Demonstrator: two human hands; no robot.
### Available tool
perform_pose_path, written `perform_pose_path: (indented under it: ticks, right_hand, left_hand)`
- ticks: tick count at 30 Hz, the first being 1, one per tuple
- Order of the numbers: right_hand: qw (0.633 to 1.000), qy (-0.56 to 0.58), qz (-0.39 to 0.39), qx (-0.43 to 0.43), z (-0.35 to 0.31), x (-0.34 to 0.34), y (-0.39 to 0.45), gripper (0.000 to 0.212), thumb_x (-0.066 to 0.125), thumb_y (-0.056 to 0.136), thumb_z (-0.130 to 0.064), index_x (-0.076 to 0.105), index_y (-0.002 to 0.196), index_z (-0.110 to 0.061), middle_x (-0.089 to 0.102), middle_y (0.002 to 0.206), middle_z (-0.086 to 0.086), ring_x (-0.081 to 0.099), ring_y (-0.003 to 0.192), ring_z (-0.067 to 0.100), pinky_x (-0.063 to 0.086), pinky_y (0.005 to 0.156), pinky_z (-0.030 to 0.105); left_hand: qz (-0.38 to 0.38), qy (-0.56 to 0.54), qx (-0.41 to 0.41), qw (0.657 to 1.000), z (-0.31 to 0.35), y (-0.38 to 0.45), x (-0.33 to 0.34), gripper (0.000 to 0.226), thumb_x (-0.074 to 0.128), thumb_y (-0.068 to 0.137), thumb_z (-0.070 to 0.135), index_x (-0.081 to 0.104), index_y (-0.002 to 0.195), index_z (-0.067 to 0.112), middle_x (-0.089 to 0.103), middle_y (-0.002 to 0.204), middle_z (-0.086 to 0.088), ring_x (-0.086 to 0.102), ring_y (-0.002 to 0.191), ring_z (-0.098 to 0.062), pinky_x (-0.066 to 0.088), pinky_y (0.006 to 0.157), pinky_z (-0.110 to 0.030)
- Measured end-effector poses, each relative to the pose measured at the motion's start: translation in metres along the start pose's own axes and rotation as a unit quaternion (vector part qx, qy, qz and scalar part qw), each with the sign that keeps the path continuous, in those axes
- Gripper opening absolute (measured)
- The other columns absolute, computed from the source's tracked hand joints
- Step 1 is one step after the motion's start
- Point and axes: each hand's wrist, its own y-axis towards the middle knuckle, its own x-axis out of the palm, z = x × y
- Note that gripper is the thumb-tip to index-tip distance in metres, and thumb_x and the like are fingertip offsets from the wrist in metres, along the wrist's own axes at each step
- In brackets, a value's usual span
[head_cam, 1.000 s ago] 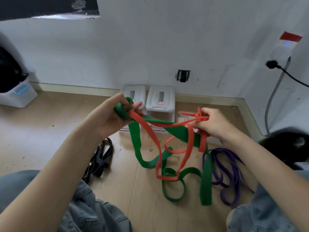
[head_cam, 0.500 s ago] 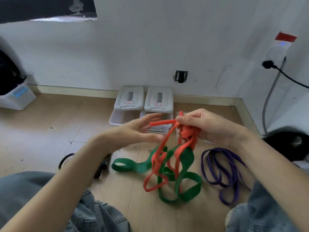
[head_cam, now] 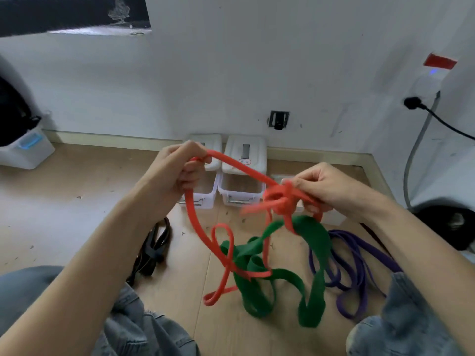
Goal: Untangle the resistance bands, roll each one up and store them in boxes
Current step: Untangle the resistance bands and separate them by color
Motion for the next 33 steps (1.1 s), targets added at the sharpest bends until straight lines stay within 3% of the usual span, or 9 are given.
perform_pose_path:
  ticks: [5, 10, 13, 15, 17, 21, 27, 30, 33]
  right_hand:
    - [0.979, -0.067, -0.194, 0.013, 0.001, 0.014, -0.005, 0.043, 0.056, 0.08, -0.062, 0.071, 0.092, -0.023, 0.062, 0.065, -0.007, 0.049, 0.053, 0.005, 0.039, 0.05, 0.012]
    - [0.988, 0.058, -0.135, -0.05, 0.001, 0.008, -0.003, 0.071, 0.061, 0.074, -0.066, 0.066, 0.101, 0.0, 0.055, 0.083, 0.017, 0.047, 0.066, 0.021, 0.046, 0.062, 0.017]
    - [0.976, 0.163, -0.135, -0.048, -0.001, 0.011, -0.001, 0.059, 0.053, 0.083, -0.06, 0.068, 0.085, -0.004, 0.058, 0.07, 0.01, 0.042, 0.053, 0.011, 0.046, 0.061, 0.016]
    - [0.968, 0.209, -0.129, -0.049, -0.002, 0.012, -0.001, 0.041, 0.05, 0.087, -0.055, 0.069, 0.074, -0.021, 0.06, 0.065, -0.003, 0.043, 0.054, 0.009, 0.045, 0.068, 0.02]
    - [0.962, 0.227, -0.143, -0.056, -0.003, 0.01, -0.001, 0.036, 0.046, 0.091, -0.048, 0.071, 0.075, -0.026, 0.062, 0.069, -0.006, 0.044, 0.058, 0.008, 0.04, 0.071, 0.026]
    - [0.966, 0.181, -0.17, -0.073, -0.007, 0.005, -0.004, 0.021, 0.061, 0.087, -0.037, 0.073, 0.085, -0.02, 0.065, 0.075, -0.002, 0.049, 0.06, 0.007, 0.045, 0.067, 0.023]
    - [0.964, 0.236, 0.075, -0.099, -0.007, 0.001, 0.002, 0.016, 0.064, 0.078, -0.027, 0.074, 0.074, -0.015, 0.052, 0.053, -0.005, 0.048, 0.051, 0.009, 0.043, 0.052, 0.02]
    - [0.985, 0.136, 0.088, -0.052, -0.001, 0.016, 0.006, 0.02, 0.059, 0.087, -0.026, 0.067, 0.09, -0.008, 0.067, 0.075, 0.003, 0.061, 0.066, 0.014, 0.051, 0.057, 0.024]
    - [0.993, 0.062, 0.102, -0.02, 0.004, 0.022, 0.007, 0.022, 0.055, 0.091, -0.024, 0.061, 0.108, -0.01, 0.064, 0.107, 0.007, 0.064, 0.098, 0.018, 0.059, 0.075, 0.032]
  left_hand:
    - [0.031, 0.088, 0.02, 0.995, -0.007, 0.001, -0.001, 0.023, 0.056, 0.074, 0.017, 0.062, 0.052, 0.019, 0.025, 0.043, 0.013, 0.019, 0.039, -0.005, 0.019, 0.034, -0.014]
    - [0.077, 0.297, 0.046, 0.951, -0.015, 0.0, 0.0, 0.018, 0.056, 0.088, 0.007, 0.065, 0.076, 0.018, 0.049, 0.064, 0.001, 0.039, 0.053, -0.006, 0.031, 0.049, -0.014]
    - [-0.086, 0.42, -0.028, 0.903, -0.016, -0.01, 0.008, 0.038, 0.065, 0.084, 0.018, 0.052, 0.119, 0.026, 0.053, 0.121, 0.004, 0.054, 0.1, -0.004, 0.042, 0.083, -0.015]
    - [-0.225, 0.324, -0.064, 0.917, -0.015, -0.018, 0.018, 0.053, 0.066, 0.084, 0.024, 0.044, 0.13, 0.034, 0.051, 0.132, 0.018, 0.049, 0.119, 0.001, 0.041, 0.093, -0.013]
    - [-0.279, 0.239, -0.064, 0.928, -0.019, -0.021, 0.029, 0.052, 0.066, 0.084, 0.022, 0.046, 0.13, 0.033, 0.061, 0.123, 0.012, 0.055, 0.115, -0.003, 0.047, 0.094, -0.02]
    - [-0.162, 0.23, -0.001, 0.96, -0.024, -0.013, 0.034, 0.033, 0.062, 0.082, 0.015, 0.061, 0.115, 0.009, 0.067, 0.094, -0.011, 0.066, 0.088, -0.019, 0.052, 0.079, -0.028]
    - [-0.328, 0.304, -0.072, 0.892, -0.018, -0.012, 0.021, 0.009, 0.07, 0.079, 0.013, 0.07, 0.081, 0.022, 0.067, 0.075, 0.002, 0.063, 0.076, -0.016, 0.055, 0.081, -0.03]
    - [-0.301, 0.19, -0.044, 0.933, -0.014, -0.01, 0.02, 0.012, 0.069, 0.074, 0.014, 0.066, 0.069, 0.024, 0.055, 0.061, 0.013, 0.049, 0.057, -0.001, 0.043, 0.061, -0.011]
    - [-0.186, 0.075, -0.074, 0.977, -0.014, -0.005, 0.015, 0.009, 0.073, 0.071, 0.023, 0.066, 0.067, 0.021, 0.042, 0.054, 0.01, 0.035, 0.048, -0.004, 0.036, 0.054, -0.016]
